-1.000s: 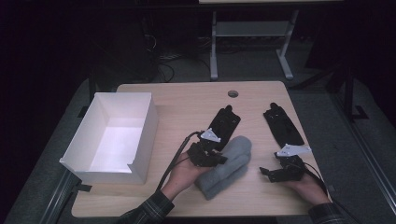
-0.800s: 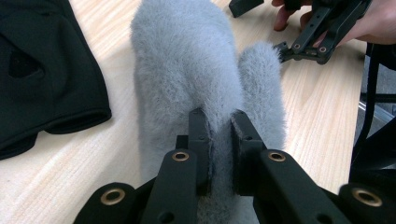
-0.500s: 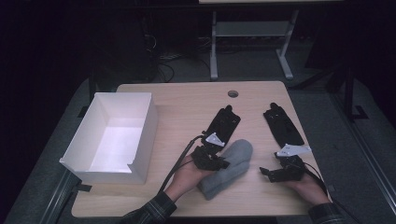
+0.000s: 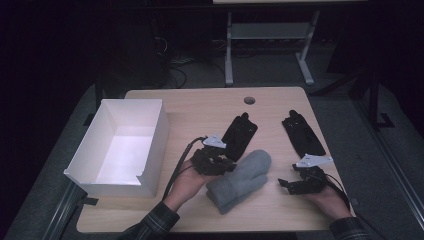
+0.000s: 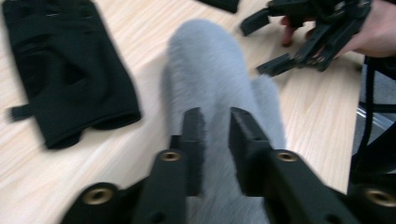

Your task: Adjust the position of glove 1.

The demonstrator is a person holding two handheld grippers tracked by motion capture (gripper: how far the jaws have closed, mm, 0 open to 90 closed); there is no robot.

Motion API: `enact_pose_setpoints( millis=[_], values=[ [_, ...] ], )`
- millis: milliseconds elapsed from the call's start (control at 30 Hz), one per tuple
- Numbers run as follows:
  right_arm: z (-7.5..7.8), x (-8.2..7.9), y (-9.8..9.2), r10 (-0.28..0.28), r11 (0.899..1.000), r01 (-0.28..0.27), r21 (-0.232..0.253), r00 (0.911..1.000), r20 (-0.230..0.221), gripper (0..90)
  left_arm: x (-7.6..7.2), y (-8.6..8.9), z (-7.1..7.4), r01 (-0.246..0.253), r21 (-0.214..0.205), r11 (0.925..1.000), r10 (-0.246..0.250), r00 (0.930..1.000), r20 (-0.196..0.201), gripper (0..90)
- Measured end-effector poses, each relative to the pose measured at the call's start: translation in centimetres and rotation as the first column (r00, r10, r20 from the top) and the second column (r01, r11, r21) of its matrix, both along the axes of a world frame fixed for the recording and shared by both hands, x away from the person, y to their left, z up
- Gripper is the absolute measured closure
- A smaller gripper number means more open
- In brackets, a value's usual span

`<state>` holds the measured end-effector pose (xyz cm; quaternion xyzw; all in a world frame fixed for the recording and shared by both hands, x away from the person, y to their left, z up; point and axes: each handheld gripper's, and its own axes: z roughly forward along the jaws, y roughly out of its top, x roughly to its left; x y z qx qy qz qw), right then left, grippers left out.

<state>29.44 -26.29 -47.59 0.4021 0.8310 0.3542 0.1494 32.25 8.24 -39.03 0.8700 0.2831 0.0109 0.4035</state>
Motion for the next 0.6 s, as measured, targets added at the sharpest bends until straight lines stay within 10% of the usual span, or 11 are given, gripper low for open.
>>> enact_pose_setpoints(
  millis=[33, 300, 600],
  values=[
    [0.7, -0.3, 0.1, 0.012, 0.999, -0.013, 0.034, 0.9997, 0.02, 42.0, 0.0, 0.3, 0.0, -0.007, 0.003, 1.0, 0.007, 1.0, -0.003, 86.8],
    [2.1, -1.7, 2.0, 0.18, 0.979, -0.175, 0.105, 0.9828, -0.04, 88.0, -0.7, 3.3, -1.3, -0.063, 0.057, 0.9964, 0.063, 0.998, -0.005, 89.5],
    [2.1, -3.1, 5.6, 0.345, 0.935, -0.335, 0.115, 0.9344, -0.088, 90.0, -1.4, 4.4, -2.7, -0.053, 0.084, 0.9951, 0.057, 0.9973, -0.046, 89.4]
  ],
)
